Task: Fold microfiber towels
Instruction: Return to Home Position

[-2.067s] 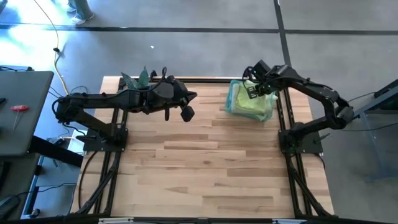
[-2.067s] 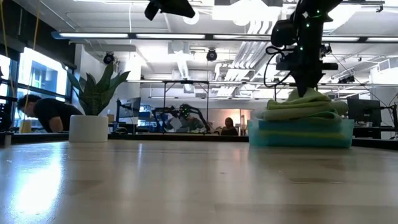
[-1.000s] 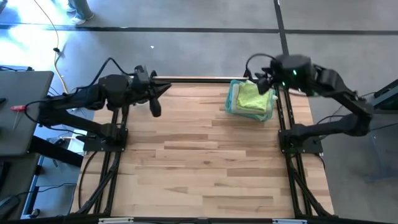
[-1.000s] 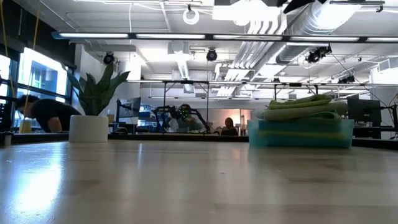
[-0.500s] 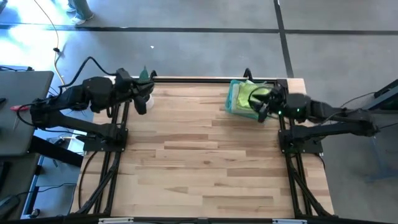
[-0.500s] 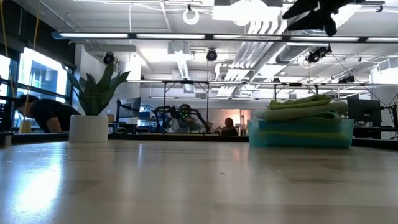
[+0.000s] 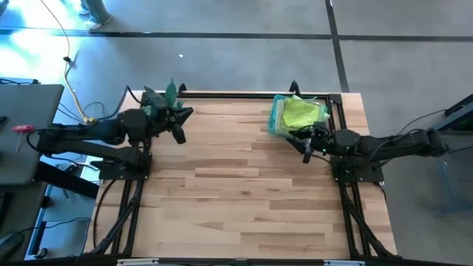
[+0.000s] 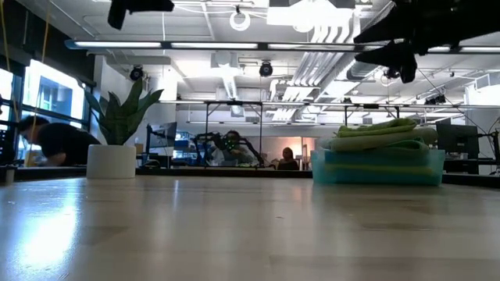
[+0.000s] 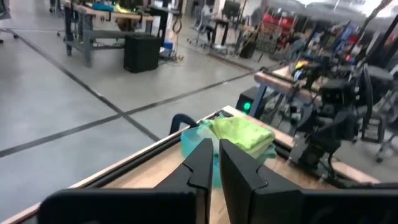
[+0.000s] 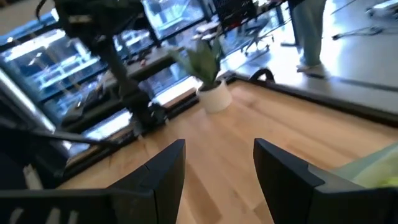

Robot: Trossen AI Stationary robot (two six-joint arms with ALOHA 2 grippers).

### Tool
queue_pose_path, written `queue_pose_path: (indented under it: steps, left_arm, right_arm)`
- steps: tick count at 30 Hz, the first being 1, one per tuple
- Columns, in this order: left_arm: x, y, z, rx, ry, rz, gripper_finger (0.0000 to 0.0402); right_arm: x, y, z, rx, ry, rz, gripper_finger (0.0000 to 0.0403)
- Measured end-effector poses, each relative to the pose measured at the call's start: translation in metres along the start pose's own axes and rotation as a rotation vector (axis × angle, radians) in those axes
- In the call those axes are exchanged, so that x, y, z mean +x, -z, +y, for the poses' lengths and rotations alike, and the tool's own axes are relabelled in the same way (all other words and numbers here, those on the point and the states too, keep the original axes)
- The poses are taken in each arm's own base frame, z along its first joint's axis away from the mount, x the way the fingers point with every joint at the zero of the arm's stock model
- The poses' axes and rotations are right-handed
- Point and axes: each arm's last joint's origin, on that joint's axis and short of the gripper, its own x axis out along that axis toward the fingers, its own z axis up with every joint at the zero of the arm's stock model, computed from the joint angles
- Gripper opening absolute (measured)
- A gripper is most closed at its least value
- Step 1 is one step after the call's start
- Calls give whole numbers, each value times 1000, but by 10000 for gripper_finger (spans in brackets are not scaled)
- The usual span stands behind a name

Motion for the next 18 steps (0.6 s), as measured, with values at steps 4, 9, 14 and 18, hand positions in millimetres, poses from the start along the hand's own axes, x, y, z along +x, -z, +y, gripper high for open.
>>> queue_pose_path:
  steps: [4,9,14,18]
  left_arm:
    - [11,28,2,-62,17,-50,19]
    - [21,68,8,-127,36,-106,19]
    - [24,97,16,-148,7,-146,19]
    - [23,114,23,-154,-25,-121,19]
  right_arm:
    - [0,9,-2,16,-32,37,181]
    - [1,17,-6,51,-35,71,181]
    - [1,22,-8,50,-23,91,181]
    - [1,22,-8,48,-18,91,181]
